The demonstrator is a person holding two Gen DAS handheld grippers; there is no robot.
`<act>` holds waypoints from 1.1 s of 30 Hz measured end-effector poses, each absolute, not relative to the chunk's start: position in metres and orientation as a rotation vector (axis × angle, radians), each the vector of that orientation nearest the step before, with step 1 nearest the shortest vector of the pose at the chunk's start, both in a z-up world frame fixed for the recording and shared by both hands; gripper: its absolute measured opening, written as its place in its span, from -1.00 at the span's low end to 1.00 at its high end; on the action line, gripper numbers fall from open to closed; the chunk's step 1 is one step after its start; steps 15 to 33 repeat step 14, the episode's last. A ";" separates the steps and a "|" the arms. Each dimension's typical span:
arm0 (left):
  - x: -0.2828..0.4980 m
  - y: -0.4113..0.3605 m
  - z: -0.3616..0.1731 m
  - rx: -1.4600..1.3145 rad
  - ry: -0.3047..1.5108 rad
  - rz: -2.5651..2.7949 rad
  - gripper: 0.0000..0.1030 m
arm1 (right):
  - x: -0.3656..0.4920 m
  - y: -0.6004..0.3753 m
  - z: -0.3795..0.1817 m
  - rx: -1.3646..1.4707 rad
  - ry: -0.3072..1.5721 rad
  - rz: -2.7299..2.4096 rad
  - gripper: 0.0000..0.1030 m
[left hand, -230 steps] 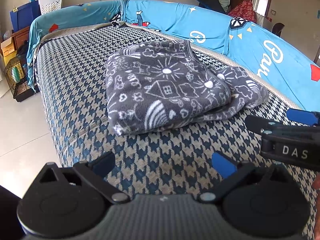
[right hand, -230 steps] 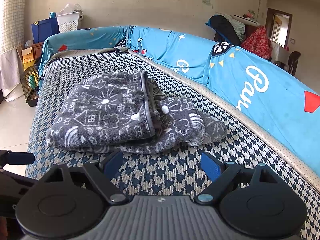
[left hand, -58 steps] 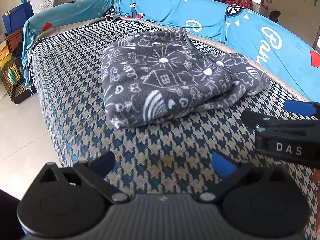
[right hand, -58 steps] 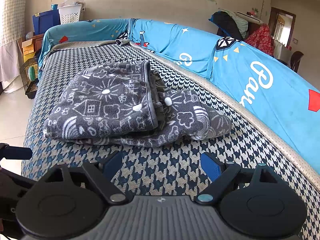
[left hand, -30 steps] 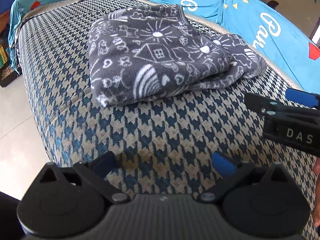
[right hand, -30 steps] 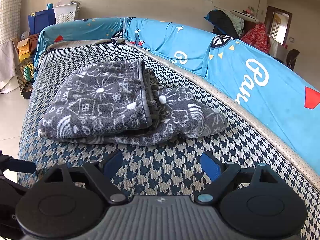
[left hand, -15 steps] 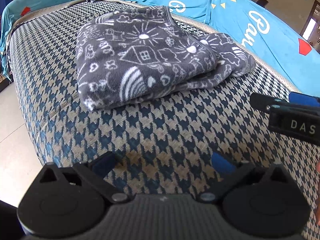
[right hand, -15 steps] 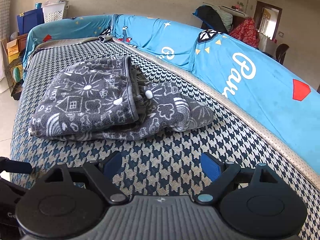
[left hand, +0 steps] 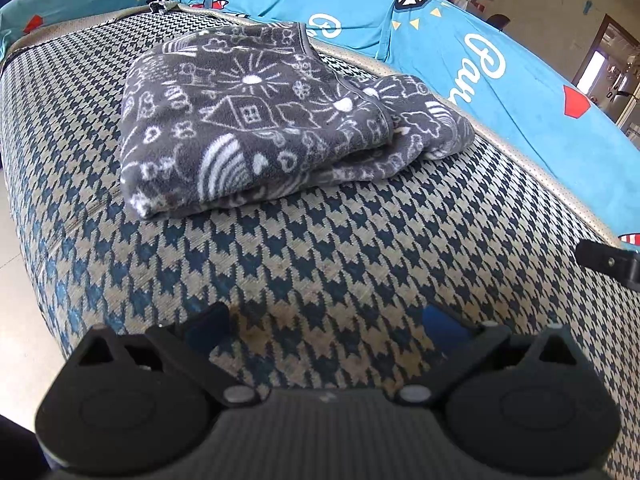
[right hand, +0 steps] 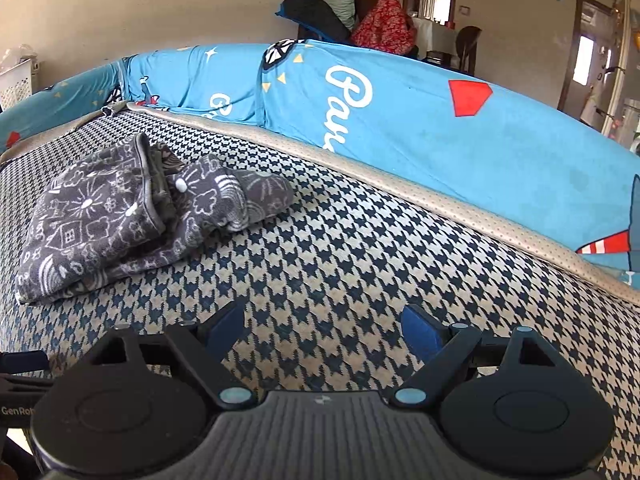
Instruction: Fold clothes
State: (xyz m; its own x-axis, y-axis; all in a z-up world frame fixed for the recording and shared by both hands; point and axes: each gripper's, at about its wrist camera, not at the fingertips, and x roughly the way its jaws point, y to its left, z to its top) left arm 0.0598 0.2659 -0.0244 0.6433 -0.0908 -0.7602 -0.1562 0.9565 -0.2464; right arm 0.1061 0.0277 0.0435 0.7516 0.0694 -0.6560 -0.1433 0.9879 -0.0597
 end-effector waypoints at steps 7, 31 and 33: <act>0.058 0.260 -0.025 -0.300 0.844 0.013 1.00 | 0.080 -0.021 0.044 -0.074 0.738 0.019 0.66; 0.064 0.241 -0.021 -0.162 0.857 0.050 1.00 | 0.047 -0.096 0.027 -0.067 0.796 -0.191 0.66; 0.064 0.241 -0.021 -0.162 0.857 0.050 1.00 | 0.047 -0.096 0.027 -0.067 0.796 -0.191 0.66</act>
